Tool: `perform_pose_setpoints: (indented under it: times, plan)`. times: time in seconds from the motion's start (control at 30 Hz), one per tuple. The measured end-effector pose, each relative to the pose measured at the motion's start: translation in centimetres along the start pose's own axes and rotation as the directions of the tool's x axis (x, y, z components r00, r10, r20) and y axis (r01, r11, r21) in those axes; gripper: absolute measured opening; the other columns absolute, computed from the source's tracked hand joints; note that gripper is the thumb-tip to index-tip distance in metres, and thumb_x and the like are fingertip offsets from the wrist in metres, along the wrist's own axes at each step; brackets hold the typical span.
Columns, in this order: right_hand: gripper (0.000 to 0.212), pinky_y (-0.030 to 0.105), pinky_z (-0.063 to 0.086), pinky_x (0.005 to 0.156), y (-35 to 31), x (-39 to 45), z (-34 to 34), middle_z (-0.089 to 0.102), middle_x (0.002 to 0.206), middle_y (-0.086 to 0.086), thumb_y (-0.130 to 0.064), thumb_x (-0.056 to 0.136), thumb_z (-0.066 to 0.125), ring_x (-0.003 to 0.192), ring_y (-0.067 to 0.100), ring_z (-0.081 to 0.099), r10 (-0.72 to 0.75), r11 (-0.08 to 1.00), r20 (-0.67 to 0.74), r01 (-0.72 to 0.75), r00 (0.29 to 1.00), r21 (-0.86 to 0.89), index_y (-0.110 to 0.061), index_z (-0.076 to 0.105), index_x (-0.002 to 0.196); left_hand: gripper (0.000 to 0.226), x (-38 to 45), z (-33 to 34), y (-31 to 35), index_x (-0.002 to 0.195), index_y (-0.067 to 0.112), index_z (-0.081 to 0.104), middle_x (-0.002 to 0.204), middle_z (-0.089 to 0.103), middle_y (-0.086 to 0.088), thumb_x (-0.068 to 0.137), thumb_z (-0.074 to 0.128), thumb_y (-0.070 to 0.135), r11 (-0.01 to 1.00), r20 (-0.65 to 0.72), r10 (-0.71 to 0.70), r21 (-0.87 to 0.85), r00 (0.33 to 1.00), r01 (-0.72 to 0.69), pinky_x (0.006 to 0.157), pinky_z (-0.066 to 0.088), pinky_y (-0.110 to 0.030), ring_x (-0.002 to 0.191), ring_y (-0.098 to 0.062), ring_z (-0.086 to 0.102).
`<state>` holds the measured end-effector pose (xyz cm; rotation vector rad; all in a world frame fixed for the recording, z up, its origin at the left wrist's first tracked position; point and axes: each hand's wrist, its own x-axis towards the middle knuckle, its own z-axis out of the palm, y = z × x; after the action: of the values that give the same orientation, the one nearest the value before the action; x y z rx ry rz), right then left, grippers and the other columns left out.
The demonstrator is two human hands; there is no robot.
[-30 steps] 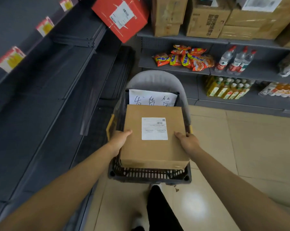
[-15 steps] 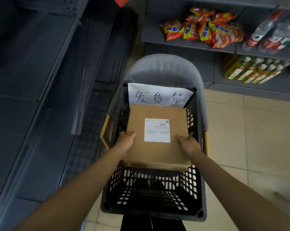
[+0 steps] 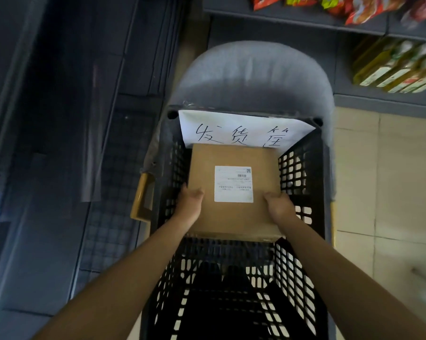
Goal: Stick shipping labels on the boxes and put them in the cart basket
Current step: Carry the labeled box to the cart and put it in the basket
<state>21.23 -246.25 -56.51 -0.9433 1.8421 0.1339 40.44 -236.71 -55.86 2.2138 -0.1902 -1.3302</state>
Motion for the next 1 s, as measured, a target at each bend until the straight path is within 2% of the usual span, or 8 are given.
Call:
perform_pose_setpoints:
  times: [0.2, 0.33, 0.47, 0.57, 0.7, 0.8, 0.9, 1.0]
  plan:
    - [0.066, 0.044, 0.034, 0.108, 0.5, 2.1, 1.2, 0.029, 0.147, 0.022, -0.045, 0.096, 0.048, 0.13, 0.039, 0.038, -0.018, 0.983, -0.022, 0.014, 1.0, -0.181, -0.003, 0.032, 0.145, 0.052, 1.9, 1.2, -1.4, 0.146, 0.011, 0.031, 0.141, 0.047, -0.011, 0.099, 0.047, 0.028, 0.999, -0.017, -0.038, 0.026, 0.999, 0.039, 0.107, 0.038, -0.044, 0.126, -0.03, 0.047]
    - [0.061, 0.044, 0.036, 0.108, 0.3, 3.3, 2.0, 0.041, 0.145, 0.018, -0.03, 0.093, 0.056, 0.13, 0.036, 0.042, -0.048, 0.994, 0.001, 0.047, 0.999, -0.102, -0.007, 0.033, 0.145, 0.055, 3.0, 1.6, -1.4, 0.148, 0.011, 0.027, 0.144, 0.044, -0.01, 0.098, 0.048, 0.025, 0.999, -0.019, -0.028, 0.017, 0.999, 0.028, 0.109, 0.036, -0.045, 0.129, -0.029, 0.045]
    - [0.079, 0.046, 0.036, 0.109, -0.5, 3.9, 2.2, 0.038, 0.149, 0.01, -0.03, 0.089, 0.063, 0.132, 0.032, 0.041, -0.025, 0.999, 0.066, 0.023, 0.997, 0.03, -0.017, 0.018, 0.152, 0.063, 4.3, 1.8, -0.7, 0.152, 0.014, 0.017, 0.15, 0.035, -0.008, 0.098, 0.048, 0.025, 0.997, -0.004, -0.066, 0.027, 0.998, 0.067, 0.112, 0.033, -0.044, 0.135, -0.028, 0.038]
    - [0.086, 0.045, 0.034, 0.111, -0.8, 4.4, 2.3, 0.034, 0.151, 0.011, -0.034, 0.088, 0.065, 0.135, 0.032, 0.037, 0.001, 1.0, 0.109, -0.003, 0.994, 0.02, -0.015, 0.012, 0.153, 0.062, 5.0, 1.8, -0.4, 0.152, 0.016, 0.016, 0.152, 0.032, -0.008, 0.099, 0.046, 0.024, 0.995, -0.015, -0.097, 0.026, 0.995, 0.097, 0.112, 0.033, -0.043, 0.135, -0.028, 0.038]
    - [0.084, 0.042, 0.035, 0.11, -0.8, 4.5, 2.7, 0.035, 0.151, 0.01, -0.034, 0.09, 0.061, 0.135, 0.031, 0.038, -0.005, 1.0, 0.094, 0.007, 0.996, -0.023, -0.013, 0.011, 0.153, 0.068, 4.9, 1.9, -0.6, 0.153, 0.017, 0.01, 0.156, 0.024, -0.007, 0.097, 0.048, 0.018, 0.99, -0.014, -0.076, 0.116, 0.997, 0.077, 0.112, 0.033, -0.04, 0.137, -0.028, 0.034]
    - [0.081, 0.04, 0.034, 0.11, -0.9, 4.1, 2.6, 0.035, 0.151, 0.01, -0.035, 0.09, 0.061, 0.135, 0.032, 0.038, -0.039, 0.996, 0.04, 0.042, 0.998, -0.08, -0.013, 0.014, 0.153, 0.068, 4.5, 1.8, -0.3, 0.152, 0.015, 0.016, 0.152, 0.031, -0.009, 0.093, 0.051, 0.01, 0.986, -0.016, -0.048, 0.158, 0.999, 0.05, 0.109, 0.037, -0.044, 0.134, -0.029, 0.04]
    - [0.076, 0.043, 0.036, 0.109, -1.1, 3.3, 2.2, 0.036, 0.149, 0.012, -0.03, 0.09, 0.058, 0.134, 0.034, 0.038, -0.068, 0.991, 0.007, 0.069, 0.998, -0.117, -0.015, 0.016, 0.152, 0.061, 3.6, 1.8, 0.3, 0.147, 0.011, 0.029, 0.145, 0.039, -0.012, 0.09, 0.053, 0.006, 0.982, -0.025, 0.011, 0.187, 1.0, -0.006, 0.104, 0.043, -0.041, 0.125, -0.029, 0.048]
    - [0.067, 0.044, 0.038, 0.107, -1.3, 1.9, 1.6, 0.042, 0.144, 0.014, -0.023, 0.09, 0.057, 0.131, 0.034, 0.04, -0.12, 0.982, -0.037, 0.113, 0.992, -0.152, -0.012, 0.026, 0.148, 0.06, 1.9, 1.8, 1.0, 0.145, 0.008, 0.032, 0.145, 0.033, -0.014, 0.091, 0.056, 0.012, 0.952, 0.008, 0.044, 0.302, 0.999, -0.044, 0.104, 0.043, -0.041, 0.124, -0.03, 0.047]
